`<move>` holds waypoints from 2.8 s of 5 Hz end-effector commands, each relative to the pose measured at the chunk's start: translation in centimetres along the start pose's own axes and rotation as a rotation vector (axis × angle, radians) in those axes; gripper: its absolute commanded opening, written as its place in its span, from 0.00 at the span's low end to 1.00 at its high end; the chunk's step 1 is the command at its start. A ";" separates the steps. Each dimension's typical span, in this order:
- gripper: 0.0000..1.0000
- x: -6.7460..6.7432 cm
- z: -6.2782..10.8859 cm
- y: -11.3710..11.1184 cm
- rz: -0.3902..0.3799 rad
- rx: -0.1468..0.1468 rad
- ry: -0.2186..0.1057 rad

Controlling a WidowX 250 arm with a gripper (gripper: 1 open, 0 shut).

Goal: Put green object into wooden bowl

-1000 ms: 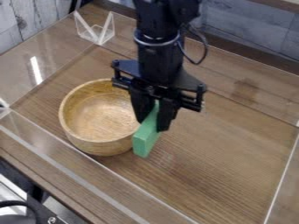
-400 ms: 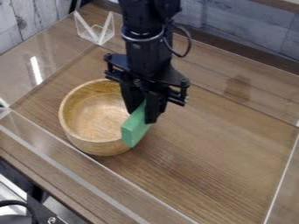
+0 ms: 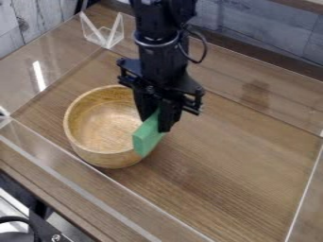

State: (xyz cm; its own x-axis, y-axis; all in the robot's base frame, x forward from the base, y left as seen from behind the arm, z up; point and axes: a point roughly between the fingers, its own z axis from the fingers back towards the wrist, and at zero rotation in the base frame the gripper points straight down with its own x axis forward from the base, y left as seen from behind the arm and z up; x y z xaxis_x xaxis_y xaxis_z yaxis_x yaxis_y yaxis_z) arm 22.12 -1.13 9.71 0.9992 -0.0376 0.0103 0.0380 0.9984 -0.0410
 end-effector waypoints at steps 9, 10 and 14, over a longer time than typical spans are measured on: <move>0.00 3.3 4.7 -6.5 0.016 -0.018 -0.053; 0.00 2.4 4.5 -3.7 0.029 -0.016 -0.057; 0.00 0.0 0.5 5.2 -0.011 -0.011 -0.049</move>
State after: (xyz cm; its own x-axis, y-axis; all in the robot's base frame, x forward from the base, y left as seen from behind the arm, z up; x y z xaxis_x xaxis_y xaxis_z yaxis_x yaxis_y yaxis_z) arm 21.94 3.75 9.43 0.9986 -0.0437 0.0306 0.0455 0.9970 -0.0621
